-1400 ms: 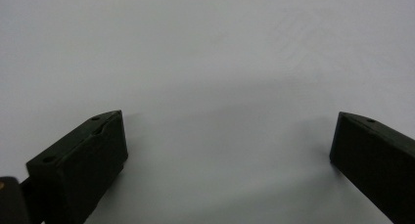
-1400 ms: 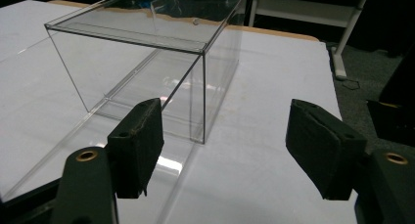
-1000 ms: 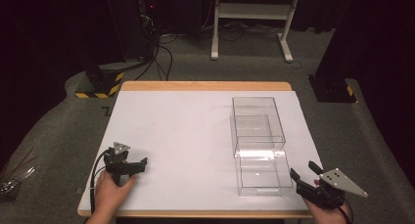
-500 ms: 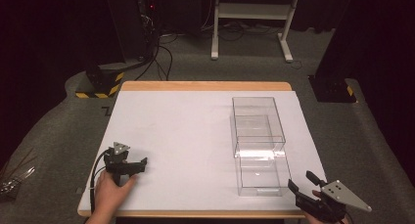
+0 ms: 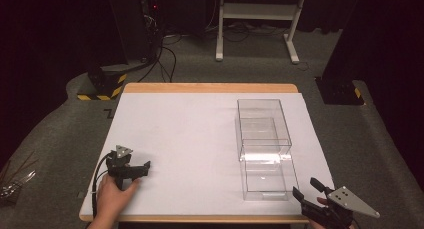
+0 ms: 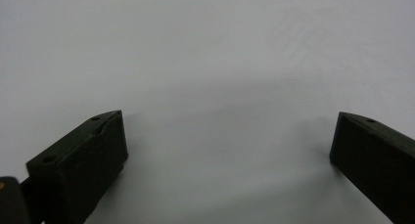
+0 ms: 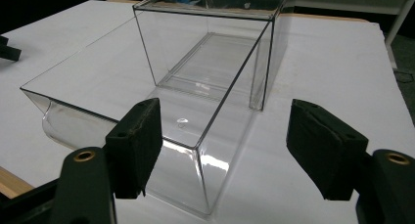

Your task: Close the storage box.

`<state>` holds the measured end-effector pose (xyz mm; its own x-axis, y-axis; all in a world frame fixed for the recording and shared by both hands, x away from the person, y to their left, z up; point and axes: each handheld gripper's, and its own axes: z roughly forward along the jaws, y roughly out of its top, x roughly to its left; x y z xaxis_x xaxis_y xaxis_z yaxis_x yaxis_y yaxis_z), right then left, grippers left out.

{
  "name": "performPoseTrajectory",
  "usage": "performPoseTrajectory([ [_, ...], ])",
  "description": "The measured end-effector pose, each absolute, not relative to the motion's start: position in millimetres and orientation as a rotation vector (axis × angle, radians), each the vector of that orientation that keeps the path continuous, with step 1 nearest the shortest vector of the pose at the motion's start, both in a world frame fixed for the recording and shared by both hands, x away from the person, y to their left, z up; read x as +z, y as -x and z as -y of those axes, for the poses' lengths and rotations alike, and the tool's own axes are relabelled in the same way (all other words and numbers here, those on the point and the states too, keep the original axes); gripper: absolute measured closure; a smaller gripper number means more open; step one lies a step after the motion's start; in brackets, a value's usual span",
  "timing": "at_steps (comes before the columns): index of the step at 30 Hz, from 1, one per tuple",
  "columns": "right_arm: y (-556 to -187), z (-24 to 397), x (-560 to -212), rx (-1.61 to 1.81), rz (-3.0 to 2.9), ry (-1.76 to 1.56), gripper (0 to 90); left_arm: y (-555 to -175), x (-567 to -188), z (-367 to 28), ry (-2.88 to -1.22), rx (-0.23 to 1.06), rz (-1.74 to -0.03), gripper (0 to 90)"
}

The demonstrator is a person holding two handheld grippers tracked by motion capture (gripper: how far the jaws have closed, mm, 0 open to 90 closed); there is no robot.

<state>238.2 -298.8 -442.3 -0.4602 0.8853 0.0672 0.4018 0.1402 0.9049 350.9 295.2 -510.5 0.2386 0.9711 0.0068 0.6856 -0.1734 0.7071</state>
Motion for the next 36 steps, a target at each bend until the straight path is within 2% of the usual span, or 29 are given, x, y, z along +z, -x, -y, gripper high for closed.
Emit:
performPoseTrajectory([
  [21, -246, 297, -449, 1.282, -1.946, -1.244, 28.3, -351, -511, -295, -1.930, 0.631, -1.513, 0.7],
  [36, -266, 300, -448, 1.274, -1.907, -1.272, 28.5, -351, -511, -295, -1.930, 0.632, -1.513, 0.7],
])
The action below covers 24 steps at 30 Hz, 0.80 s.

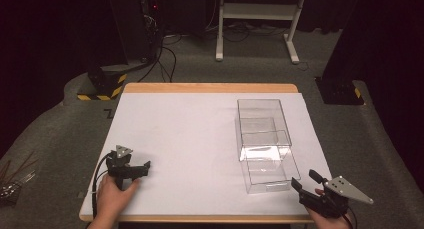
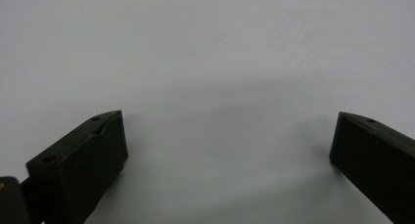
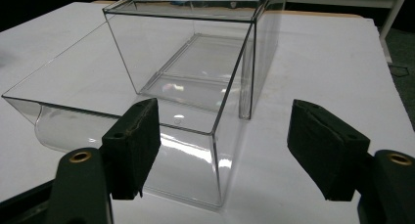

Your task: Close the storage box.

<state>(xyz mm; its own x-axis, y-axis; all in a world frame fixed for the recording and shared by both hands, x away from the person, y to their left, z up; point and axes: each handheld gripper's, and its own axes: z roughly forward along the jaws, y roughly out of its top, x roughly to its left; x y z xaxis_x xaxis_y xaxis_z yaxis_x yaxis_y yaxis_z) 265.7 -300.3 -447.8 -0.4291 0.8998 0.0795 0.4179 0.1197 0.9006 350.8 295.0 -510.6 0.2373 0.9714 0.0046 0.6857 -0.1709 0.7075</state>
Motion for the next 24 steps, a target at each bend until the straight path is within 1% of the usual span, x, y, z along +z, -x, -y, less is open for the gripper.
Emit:
performPoseTrajectory([
  [8, -270, 297, -446, 1.294, -1.909, -1.260, 28.7, -351, -511, -295, -1.932, 0.633, -1.511, 0.7],
  [16, -265, 295, -456, 1.292, -1.931, -1.269, 29.3, -351, -511, -295, -1.930, 0.631, -1.513, 0.7],
  [24, -272, 287, -457, 1.276, -1.928, -1.258, 29.2, -351, -511, -295, -1.930, 0.631, -1.513, 0.7],
])
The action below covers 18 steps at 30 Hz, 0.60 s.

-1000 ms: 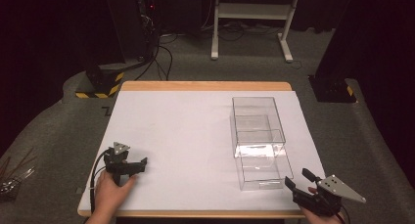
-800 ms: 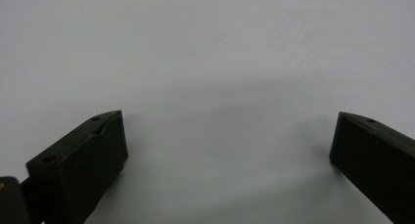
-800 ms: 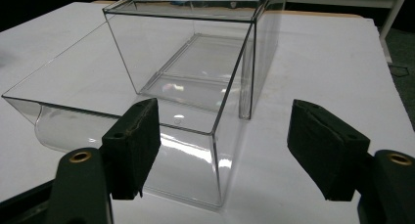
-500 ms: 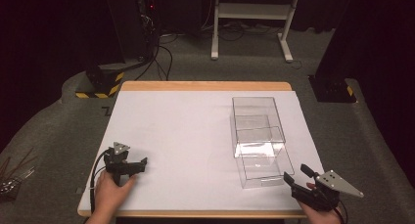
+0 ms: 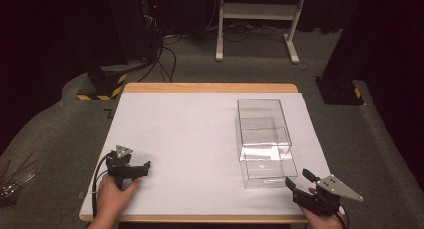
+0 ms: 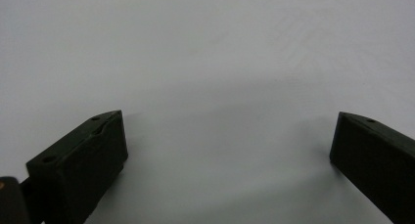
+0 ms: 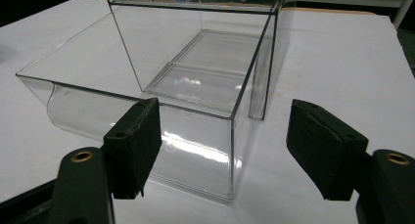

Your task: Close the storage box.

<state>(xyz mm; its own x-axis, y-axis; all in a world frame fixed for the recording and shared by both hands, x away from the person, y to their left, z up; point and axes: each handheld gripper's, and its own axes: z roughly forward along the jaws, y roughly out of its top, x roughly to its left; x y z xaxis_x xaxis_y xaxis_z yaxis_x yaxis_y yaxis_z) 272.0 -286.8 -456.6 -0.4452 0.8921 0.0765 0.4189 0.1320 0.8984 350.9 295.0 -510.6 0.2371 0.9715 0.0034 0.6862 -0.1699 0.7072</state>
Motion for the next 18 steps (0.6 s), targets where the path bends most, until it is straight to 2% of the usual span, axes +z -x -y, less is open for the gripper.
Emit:
performPoseTrajectory([
  [7, -280, 274, -459, 1.231, -1.939, -1.236, 29.8, -351, -511, -295, -1.929, 0.631, -1.513, 0.7],
  [18, -290, 275, -460, 1.236, -1.932, -1.259, 29.4, -351, -511, -295, -1.930, 0.631, -1.513, 0.7],
])
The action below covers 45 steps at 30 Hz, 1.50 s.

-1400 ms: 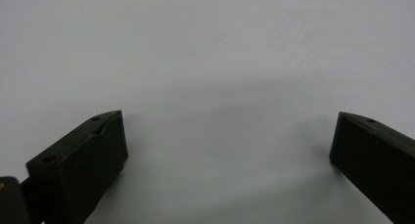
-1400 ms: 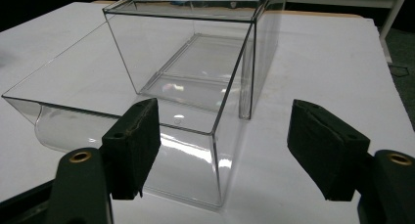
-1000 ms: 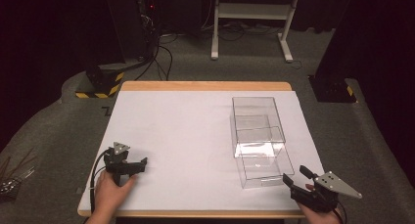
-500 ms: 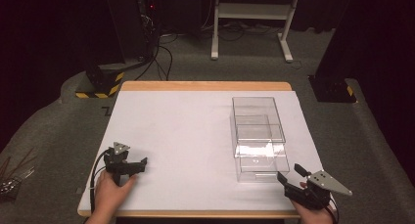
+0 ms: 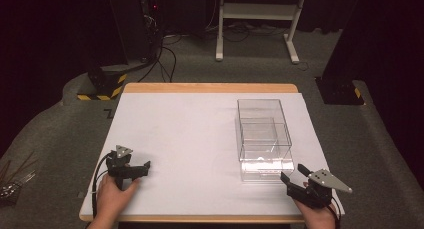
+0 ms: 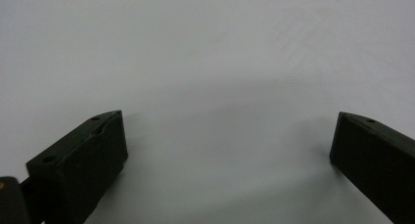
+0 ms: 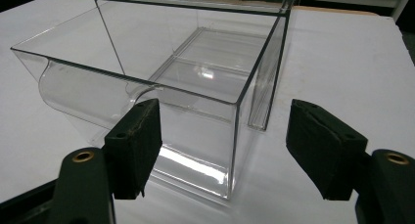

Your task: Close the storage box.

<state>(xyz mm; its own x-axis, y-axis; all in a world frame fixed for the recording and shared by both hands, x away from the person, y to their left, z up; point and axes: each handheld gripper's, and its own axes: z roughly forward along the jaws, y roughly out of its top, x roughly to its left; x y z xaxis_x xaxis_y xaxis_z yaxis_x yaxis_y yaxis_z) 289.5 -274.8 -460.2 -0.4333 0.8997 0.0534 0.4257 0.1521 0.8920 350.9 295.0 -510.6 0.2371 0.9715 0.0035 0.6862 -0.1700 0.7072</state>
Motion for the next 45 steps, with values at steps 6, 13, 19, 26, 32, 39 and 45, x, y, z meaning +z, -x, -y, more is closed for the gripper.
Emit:
performPoseTrajectory([
  [6, -294, 275, -460, 1.245, -1.936, -1.268, 29.4, -351, -511, -295, -1.930, 0.631, -1.513, 0.7],
  [13, -300, 275, -461, 1.250, -1.939, -1.278, 28.8, -351, -511, -295, -1.929, 0.631, -1.513, 0.7],
  [19, -305, 273, -462, 1.238, -1.936, -1.291, 28.3, -351, -511, -295, -1.931, 0.631, -1.512, 0.7],
  [26, -313, 272, -463, 1.230, -1.939, -1.286, 28.2, -351, -511, -295, -1.930, 0.631, -1.513, 0.7],
  [32, -321, 271, -464, 1.223, -1.930, -1.294, 28.0, -351, -511, -295, -1.930, 0.631, -1.513, 0.7],
  [39, -328, 270, -465, 1.220, -1.921, -1.310, 28.0, -351, -511, -295, -1.930, 0.631, -1.513, 0.7],
  [45, -333, 270, -465, 1.225, -1.915, -1.314, 28.1, -351, -511, -295, -1.929, 0.631, -1.513, 0.7],
])
